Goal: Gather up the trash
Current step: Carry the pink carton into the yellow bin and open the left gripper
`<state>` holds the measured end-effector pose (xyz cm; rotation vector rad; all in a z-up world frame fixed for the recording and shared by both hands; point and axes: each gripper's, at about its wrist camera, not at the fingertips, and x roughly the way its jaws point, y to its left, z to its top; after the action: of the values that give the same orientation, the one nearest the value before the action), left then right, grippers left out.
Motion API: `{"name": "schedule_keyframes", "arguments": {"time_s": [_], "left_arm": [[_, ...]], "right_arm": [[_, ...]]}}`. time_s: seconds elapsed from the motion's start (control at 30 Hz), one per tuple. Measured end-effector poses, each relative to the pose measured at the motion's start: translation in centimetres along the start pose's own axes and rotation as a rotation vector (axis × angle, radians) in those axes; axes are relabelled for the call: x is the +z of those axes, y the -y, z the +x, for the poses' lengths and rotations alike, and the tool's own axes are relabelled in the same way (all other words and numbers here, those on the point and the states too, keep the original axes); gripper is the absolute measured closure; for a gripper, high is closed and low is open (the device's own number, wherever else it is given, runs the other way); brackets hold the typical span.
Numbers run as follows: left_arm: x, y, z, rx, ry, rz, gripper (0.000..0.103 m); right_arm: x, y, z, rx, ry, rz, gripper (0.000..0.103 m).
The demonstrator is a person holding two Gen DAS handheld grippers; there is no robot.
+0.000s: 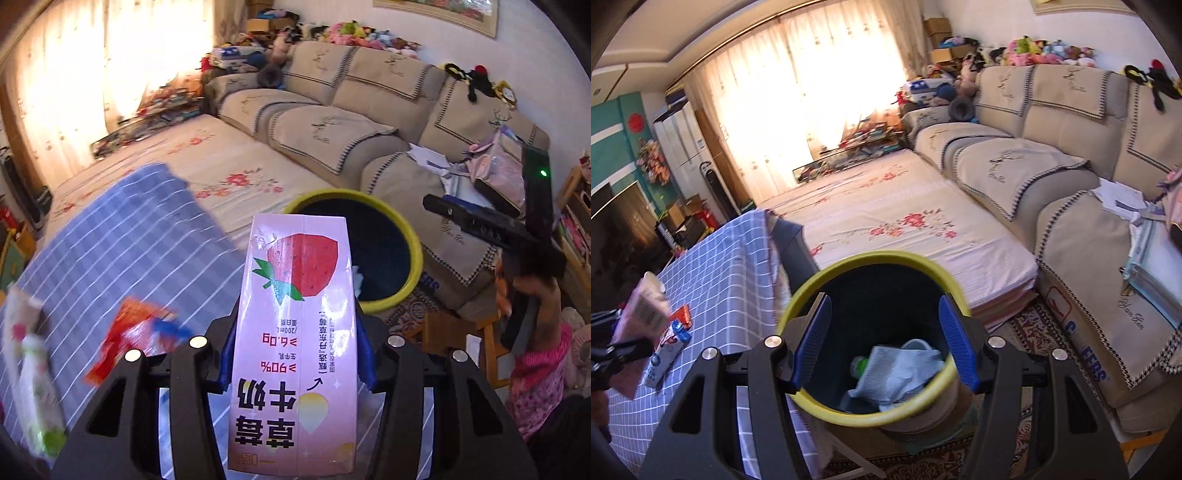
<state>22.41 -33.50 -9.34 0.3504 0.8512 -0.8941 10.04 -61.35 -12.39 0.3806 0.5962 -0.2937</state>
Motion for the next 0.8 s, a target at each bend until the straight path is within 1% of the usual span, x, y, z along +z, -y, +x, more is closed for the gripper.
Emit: {"name": "schedule_keyframes", "arguments": {"time_s": [0.13,0.23,0.4,0.47,0.53,0.6,0.63,0.7,0.77,0.8], "left_arm": [[3.4,2.3,5.1,-0.068,-0.056,0.005,0.053],[5.7,3.8,9.3,-0.083,-0.09,0.01,0.053],[7.9,5.7,15.1,-0.062,-0.123,0.025,0.053],[8.2,6.1,17.1,-0.057,-0.144,0.016,0.053],[8.5,6.3,18.9,-0.046,-0.162,0.002,0.05],[8.4,6.3,20.0,-0.025,-0.166,-0.009,0.039],[8.4,6.1,20.3,-0.011,-0.161,-0.018,0.038],[8.2,5.8,20.1,-0.007,-0.146,-0.037,0.037],[7.9,5.2,18.6,-0.017,-0.111,-0.058,0.037],[7.8,4.8,17.2,-0.016,-0.08,-0.065,0.037]], "right_arm": [[-0.3,2.4,-1.1,-0.031,0.009,0.038,0.045],[-0.5,3.7,-1.5,-0.053,0.006,0.054,0.044],[-0.6,5.4,-2.1,-0.077,0.009,0.074,0.043],[-0.5,5.8,-2.0,-0.079,0.009,0.079,0.043],[-0.6,5.8,-1.9,-0.079,0.006,0.08,0.042],[-0.6,5.7,-1.7,-0.077,-0.001,0.078,0.042],[-0.6,5.7,-1.7,-0.075,-0.003,0.076,0.042],[-0.6,5.5,-1.7,-0.07,-0.003,0.071,0.042],[-0.6,5.4,-1.8,-0.066,-0.002,0.069,0.042],[-0.6,5.4,-1.7,-0.066,-0.001,0.069,0.042]]}}
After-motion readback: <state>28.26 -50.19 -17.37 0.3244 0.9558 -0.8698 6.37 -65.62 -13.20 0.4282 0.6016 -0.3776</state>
